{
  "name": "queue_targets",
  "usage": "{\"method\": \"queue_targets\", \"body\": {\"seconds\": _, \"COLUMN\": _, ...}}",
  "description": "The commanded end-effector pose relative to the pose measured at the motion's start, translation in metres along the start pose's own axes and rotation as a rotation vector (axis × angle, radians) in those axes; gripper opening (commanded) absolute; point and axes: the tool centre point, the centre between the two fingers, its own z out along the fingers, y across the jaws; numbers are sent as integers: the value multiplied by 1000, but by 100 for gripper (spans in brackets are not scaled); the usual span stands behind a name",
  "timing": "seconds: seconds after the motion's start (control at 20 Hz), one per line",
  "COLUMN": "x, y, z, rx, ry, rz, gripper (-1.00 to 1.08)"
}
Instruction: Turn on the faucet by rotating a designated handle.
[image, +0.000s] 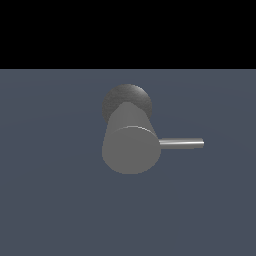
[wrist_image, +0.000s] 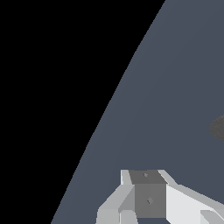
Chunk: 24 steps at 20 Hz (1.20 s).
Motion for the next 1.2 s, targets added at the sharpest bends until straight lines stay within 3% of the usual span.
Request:
{"method": "queue_targets", "body": {"seconds": 0.0, "x": 13, "y": 7, "z": -18, "rx": 87, "ry": 74, "rz": 32, "gripper": -100}}
{"method": "queue_targets", "body": {"seconds": 0.3, "x": 41, "y": 38, "z": -59, "rx": 277, "ry": 245, "rz": 134, "gripper": -100}}
{"method": "queue_targets", "body": {"seconds": 0.6, "x": 62, "y": 88, "z": -93, "rx": 442, "ry": 411, "rz": 271, "gripper": -100}}
{"method": "queue_targets", "body": {"seconds": 0.9, "x": 72, "y": 155, "z": -115, "rx": 577, "ry": 564, "rz": 444, "gripper": -100}}
{"method": "queue_targets", "body": {"seconds": 1.15, "x": 70, "y": 221, "z": -119, "rx": 665, "ry": 677, "rz": 616, "gripper": -100}}
